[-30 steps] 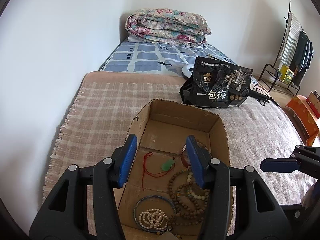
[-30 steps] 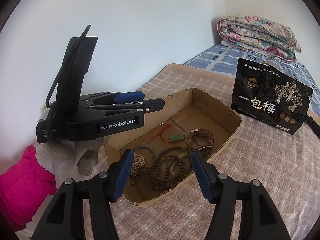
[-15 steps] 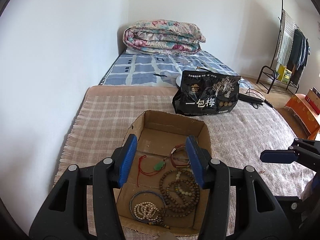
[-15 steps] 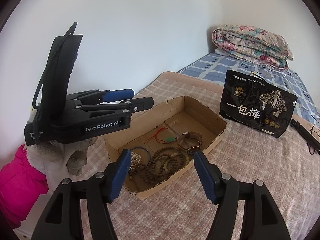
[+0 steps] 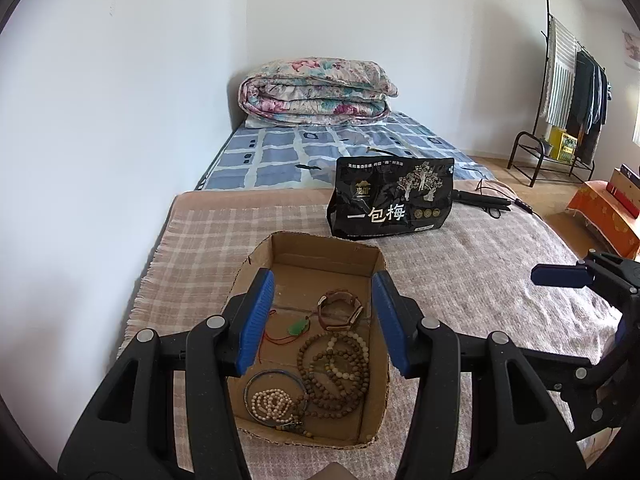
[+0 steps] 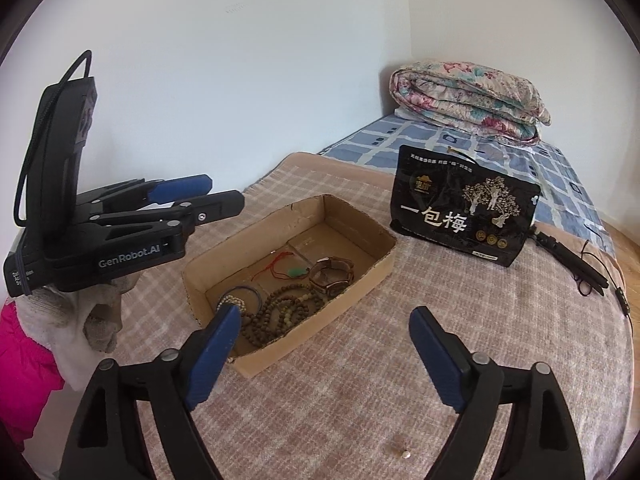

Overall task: Organize jewelry
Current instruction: 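Withdraw both tools from the box toward the loose white pearls, then move left tool to one white pearl while right tool approaches the other pearl, then close left tool on a pearl while right tool grasps the other pearl, then carry the pearl in left tool while right tool carries its pearl to the box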

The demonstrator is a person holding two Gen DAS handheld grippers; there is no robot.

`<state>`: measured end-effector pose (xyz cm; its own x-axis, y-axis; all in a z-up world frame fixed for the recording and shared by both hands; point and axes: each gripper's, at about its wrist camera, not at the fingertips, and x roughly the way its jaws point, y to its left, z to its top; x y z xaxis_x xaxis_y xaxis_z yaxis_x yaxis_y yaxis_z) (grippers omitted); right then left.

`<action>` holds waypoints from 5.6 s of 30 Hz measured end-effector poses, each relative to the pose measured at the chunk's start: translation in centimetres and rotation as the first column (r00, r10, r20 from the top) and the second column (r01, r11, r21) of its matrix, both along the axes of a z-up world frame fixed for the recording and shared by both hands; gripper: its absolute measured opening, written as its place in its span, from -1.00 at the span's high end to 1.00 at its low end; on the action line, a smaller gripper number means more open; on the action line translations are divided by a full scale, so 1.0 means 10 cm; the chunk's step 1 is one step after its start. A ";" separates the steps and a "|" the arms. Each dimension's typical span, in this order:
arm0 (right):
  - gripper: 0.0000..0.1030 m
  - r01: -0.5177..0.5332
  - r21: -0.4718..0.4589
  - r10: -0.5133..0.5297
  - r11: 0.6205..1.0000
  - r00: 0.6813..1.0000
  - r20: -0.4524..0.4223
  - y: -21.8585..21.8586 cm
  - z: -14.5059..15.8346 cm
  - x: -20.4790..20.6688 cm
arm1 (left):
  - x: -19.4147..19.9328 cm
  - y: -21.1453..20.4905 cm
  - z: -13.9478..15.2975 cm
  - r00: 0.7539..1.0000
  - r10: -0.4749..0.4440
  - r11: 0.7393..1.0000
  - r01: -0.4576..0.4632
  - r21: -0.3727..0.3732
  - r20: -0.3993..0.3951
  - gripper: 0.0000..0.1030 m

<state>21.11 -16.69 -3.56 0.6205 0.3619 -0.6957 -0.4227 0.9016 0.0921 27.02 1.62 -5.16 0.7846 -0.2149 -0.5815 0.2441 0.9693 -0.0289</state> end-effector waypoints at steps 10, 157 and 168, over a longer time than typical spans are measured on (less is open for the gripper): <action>-1.00 0.119 -0.089 -0.115 0.989 0.992 0.049 -0.40 -0.02 -0.07 | -0.28 -0.14 0.03 0.999 -0.041 0.999 0.041 -0.012 0.009 -0.01; 0.87 -0.018 -0.019 0.017 1.000 0.998 -0.057 -0.69 -0.37 0.25 | -0.11 -0.08 -0.69 0.989 -0.111 0.994 0.108 -0.033 -0.094 0.88; 0.87 -0.051 -0.010 0.051 0.999 0.997 -0.056 -0.20 -0.37 0.72 | 0.04 0.23 -0.74 0.993 -0.068 0.998 0.066 -0.025 -0.095 0.88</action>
<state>28.36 -18.71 -7.24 0.5614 0.3844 -0.7329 -0.4628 0.8800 0.1071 27.41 3.88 -12.59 0.7093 -0.2786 -0.6476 0.3034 0.9498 -0.0764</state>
